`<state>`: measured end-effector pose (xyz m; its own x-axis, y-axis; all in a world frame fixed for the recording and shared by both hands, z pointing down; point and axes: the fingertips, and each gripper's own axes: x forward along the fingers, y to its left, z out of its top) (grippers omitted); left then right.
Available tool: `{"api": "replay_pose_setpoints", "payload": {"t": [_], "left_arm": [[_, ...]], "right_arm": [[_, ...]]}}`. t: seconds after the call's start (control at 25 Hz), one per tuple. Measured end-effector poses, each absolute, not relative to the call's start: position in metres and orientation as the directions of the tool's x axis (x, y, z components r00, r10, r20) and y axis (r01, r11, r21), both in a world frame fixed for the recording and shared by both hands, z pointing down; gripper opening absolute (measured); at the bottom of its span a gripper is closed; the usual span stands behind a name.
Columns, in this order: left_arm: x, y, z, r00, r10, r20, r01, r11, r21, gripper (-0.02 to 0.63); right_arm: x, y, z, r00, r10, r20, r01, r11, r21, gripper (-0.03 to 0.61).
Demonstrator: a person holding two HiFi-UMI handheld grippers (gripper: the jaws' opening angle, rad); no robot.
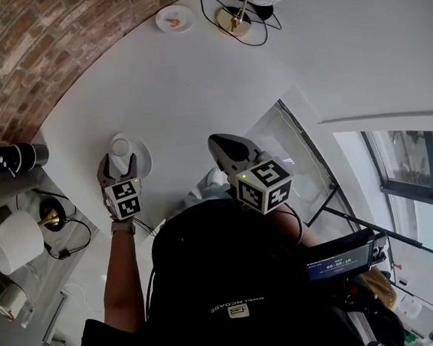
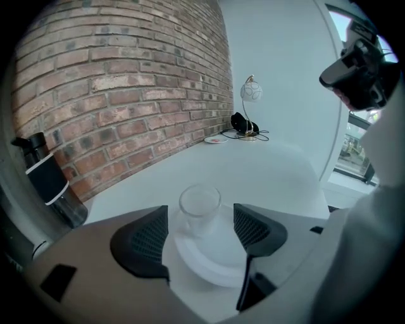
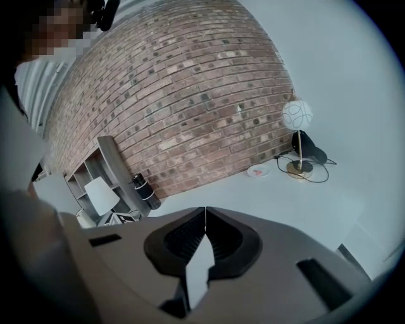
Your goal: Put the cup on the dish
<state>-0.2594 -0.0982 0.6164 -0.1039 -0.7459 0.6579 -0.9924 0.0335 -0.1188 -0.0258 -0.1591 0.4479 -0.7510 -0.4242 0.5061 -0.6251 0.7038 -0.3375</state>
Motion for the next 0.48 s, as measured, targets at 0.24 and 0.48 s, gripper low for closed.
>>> {"api": "replay_pose_setpoints", "payload": {"t": [0.24, 0.48], "left_arm": [[-0.260, -0.074, 0.585, -0.192, -0.765, 0.615, -0.981, 0.143, -0.129, 0.319], [-0.256, -0.051, 0.539, -0.257, -0.797, 0.546, -0.965, 0.241, -0.103, 0.319]], "right_arm": [[-0.043, -0.153, 0.448, -0.807, -0.334, 0.488, -0.533, 0.766, -0.358, 0.005], [-0.068, -0.138, 0.448, -0.852, -0.230, 0.470, -0.432, 0.816, -0.384, 0.005]]}}
